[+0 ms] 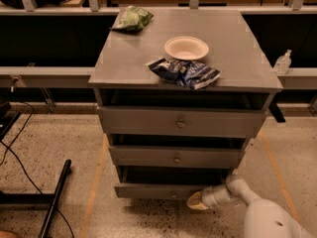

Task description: Close bottom drawer

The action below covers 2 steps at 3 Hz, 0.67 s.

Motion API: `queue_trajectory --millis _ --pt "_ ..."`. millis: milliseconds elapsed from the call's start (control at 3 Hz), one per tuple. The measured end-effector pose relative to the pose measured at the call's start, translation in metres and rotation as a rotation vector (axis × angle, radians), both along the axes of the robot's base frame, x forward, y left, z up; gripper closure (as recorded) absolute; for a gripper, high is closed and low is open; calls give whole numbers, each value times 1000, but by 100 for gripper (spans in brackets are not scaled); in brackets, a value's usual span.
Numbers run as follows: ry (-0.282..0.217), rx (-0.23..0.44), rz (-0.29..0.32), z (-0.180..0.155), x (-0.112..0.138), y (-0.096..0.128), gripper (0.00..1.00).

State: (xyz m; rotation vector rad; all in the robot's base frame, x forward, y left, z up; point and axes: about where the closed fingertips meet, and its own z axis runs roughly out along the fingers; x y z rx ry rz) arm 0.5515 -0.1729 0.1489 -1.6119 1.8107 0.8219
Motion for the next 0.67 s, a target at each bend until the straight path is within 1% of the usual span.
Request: queue_trajectory --millis 333,667 --pt "-29 -2 10 -3 -8 3 100" --pt "-65 8 2 -5 -17 4 100"
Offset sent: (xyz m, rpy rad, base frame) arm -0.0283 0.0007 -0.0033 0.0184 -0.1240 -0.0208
